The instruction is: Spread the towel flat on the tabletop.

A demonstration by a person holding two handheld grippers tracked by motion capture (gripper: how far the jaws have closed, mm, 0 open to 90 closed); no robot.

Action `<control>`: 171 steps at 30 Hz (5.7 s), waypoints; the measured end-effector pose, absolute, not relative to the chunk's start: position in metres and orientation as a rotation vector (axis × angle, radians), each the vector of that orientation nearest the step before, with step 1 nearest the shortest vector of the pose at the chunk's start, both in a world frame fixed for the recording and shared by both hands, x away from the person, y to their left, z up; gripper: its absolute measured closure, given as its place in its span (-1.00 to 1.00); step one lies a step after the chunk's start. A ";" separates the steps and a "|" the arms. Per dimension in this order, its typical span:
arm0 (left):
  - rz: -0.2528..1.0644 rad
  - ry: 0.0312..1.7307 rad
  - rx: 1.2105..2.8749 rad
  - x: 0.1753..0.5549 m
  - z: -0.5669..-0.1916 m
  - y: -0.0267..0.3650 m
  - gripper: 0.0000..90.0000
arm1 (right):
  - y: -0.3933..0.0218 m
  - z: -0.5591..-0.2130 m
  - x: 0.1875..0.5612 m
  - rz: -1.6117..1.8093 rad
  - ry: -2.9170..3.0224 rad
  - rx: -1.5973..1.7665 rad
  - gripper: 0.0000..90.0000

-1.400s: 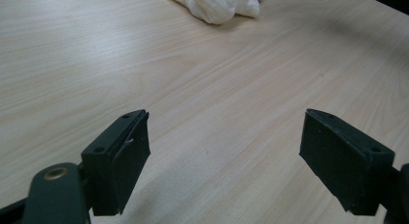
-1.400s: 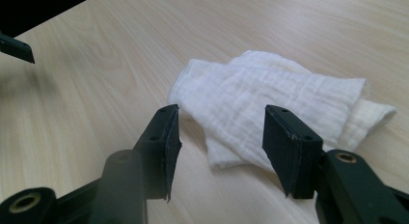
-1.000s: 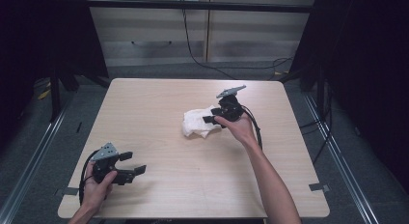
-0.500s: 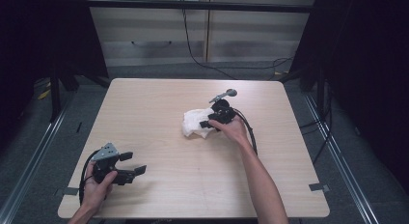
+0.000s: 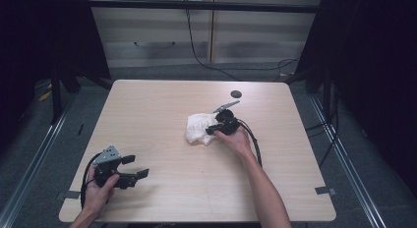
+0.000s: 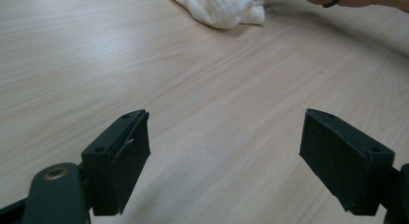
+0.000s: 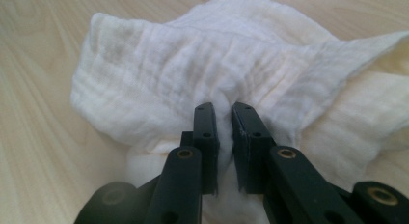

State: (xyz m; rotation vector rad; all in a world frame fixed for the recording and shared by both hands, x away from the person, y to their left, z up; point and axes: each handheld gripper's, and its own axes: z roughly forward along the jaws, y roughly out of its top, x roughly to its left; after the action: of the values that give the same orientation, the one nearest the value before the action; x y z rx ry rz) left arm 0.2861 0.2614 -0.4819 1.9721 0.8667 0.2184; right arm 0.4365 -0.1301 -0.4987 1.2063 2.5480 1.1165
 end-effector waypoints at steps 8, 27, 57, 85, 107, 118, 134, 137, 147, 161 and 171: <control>0.216 0.873 1.971 0.286 -0.483 0.261 -0.61 | -0.134 -0.500 0.416 1.155 2.565 1.175 0.82; 0.215 0.880 1.971 0.288 -0.484 0.259 -0.60 | -0.135 -0.503 0.366 1.219 2.591 1.070 0.82; 0.207 0.890 1.978 0.289 -0.483 0.253 -0.53 | -0.122 -0.500 0.301 1.232 2.689 0.914 0.77; 0.203 0.896 1.987 0.290 -0.484 0.254 -0.53 | -0.144 -0.472 0.351 1.190 2.510 1.097 0.25; 0.206 0.890 1.993 0.289 -0.484 0.255 -0.53 | -0.145 -0.481 0.350 1.205 2.501 1.132 0.91; 0.201 0.899 1.989 0.291 -0.484 0.254 -0.54 | -0.148 -0.407 0.359 1.349 2.354 1.034 0.91; 0.206 0.903 1.986 0.290 -0.484 0.255 -0.53 | -0.171 -0.385 0.350 1.335 2.266 1.023 0.90; 0.210 0.905 1.996 0.290 -0.485 0.252 -0.53 | -0.191 -0.403 0.347 1.304 2.258 1.096 0.90; 0.205 0.905 2.005 0.292 -0.485 0.247 -0.48 | -0.240 -0.446 0.326 1.205 2.247 1.259 0.86; 0.212 0.836 2.024 0.299 -0.471 0.228 -0.04 | -0.257 -0.478 0.307 1.054 2.318 1.341 0.74; 0.179 0.811 2.037 0.331 -0.471 0.191 0.34 | -0.268 -0.474 0.305 1.078 2.263 1.369 0.69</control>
State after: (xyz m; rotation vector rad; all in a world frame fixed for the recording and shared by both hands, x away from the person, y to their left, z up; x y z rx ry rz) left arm 0.3311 0.1914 -0.4709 2.0372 0.8109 0.1791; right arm 0.3051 -0.2682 -0.4736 1.3690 2.2634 1.0785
